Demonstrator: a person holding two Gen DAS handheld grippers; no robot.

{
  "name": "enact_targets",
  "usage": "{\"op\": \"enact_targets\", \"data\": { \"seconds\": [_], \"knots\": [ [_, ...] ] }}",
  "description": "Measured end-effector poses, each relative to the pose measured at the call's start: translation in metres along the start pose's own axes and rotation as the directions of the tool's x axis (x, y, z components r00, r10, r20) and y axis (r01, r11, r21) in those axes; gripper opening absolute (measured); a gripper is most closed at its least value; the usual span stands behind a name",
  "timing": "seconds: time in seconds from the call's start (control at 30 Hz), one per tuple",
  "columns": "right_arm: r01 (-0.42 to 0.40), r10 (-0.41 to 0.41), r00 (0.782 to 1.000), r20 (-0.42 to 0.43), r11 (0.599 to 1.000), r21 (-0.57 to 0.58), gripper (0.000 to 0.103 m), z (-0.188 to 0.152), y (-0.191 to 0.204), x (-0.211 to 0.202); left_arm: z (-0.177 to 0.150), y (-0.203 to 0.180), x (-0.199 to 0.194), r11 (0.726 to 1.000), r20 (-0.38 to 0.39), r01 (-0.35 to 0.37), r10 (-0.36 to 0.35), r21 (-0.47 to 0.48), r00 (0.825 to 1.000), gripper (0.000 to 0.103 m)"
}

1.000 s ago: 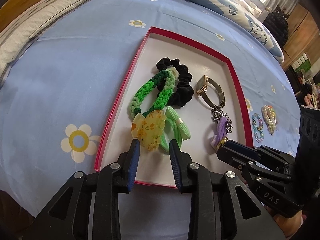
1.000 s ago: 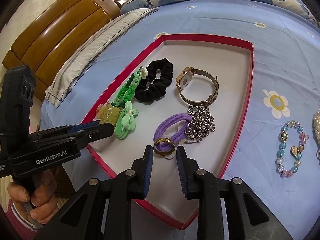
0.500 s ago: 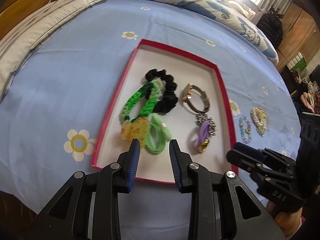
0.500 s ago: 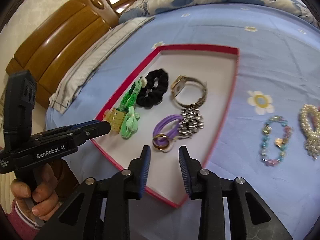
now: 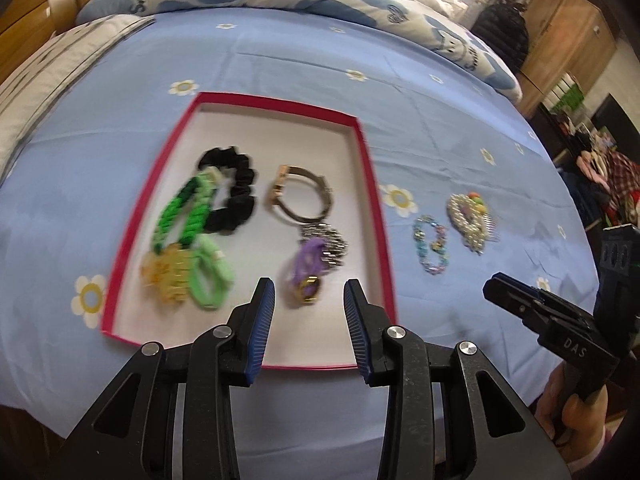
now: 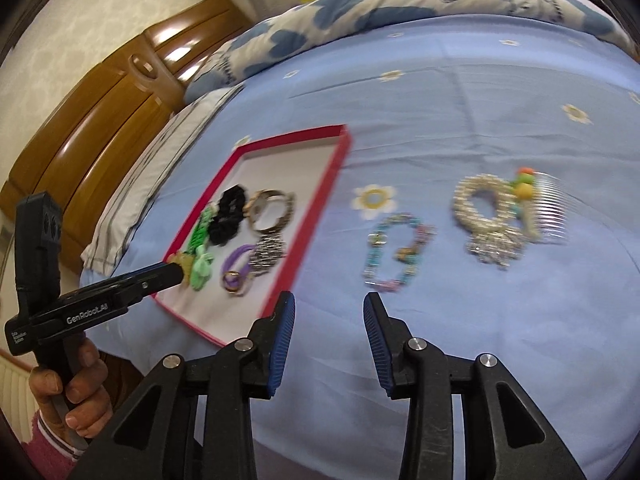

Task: Organize jewelry
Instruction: 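Grasp the beaded bracelet with the left tool while the right tool grasps the clear comb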

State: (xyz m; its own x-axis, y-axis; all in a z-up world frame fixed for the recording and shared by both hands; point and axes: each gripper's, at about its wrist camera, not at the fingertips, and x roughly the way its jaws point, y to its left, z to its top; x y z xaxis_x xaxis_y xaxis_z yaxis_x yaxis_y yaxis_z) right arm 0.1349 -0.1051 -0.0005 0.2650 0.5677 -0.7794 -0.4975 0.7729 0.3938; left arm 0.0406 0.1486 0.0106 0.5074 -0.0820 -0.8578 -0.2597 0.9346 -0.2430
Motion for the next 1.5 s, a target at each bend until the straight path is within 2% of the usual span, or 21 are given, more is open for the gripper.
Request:
{"op": "enact_targets", "data": {
  "seconds": [0.3,0.67,0.73,0.97,1.13,1.5],
  "knots": [
    [0.06,-0.064,0.997,0.035,0.993,0.097,0.041,-0.011,-0.049,-0.025,0.001,-0.041,0.012,0.996,-0.023,0.041,-0.039,0.074,0.999,0.034],
    [0.105,-0.115,0.992,0.06,0.982,0.156,0.041,-0.011,-0.086,-0.035,0.0,-0.085,0.033,0.986,-0.067,0.076,-0.067,0.145,0.995,0.034],
    [0.111,-0.123,0.99,0.064,0.98,0.164,0.041,-0.009,-0.092,-0.035,0.001,-0.092,0.036,0.984,-0.075,0.082,-0.071,0.157,0.995,0.038],
    [0.125,-0.141,0.987,0.07,0.972,0.199,0.041,0.003,-0.115,-0.029,0.007,-0.118,0.06,0.974,-0.113,0.103,-0.081,0.2,0.99,0.04],
    [0.134,-0.154,0.985,0.074,0.965,0.224,0.041,0.017,-0.133,-0.021,0.016,-0.13,0.085,0.973,-0.141,0.091,-0.062,0.214,0.988,0.04],
    [0.114,-0.128,0.991,0.041,0.96,0.256,0.044,0.041,-0.162,0.012,0.023,-0.141,0.131,0.972,-0.216,0.086,-0.038,0.219,0.976,0.046]
  ]
}}
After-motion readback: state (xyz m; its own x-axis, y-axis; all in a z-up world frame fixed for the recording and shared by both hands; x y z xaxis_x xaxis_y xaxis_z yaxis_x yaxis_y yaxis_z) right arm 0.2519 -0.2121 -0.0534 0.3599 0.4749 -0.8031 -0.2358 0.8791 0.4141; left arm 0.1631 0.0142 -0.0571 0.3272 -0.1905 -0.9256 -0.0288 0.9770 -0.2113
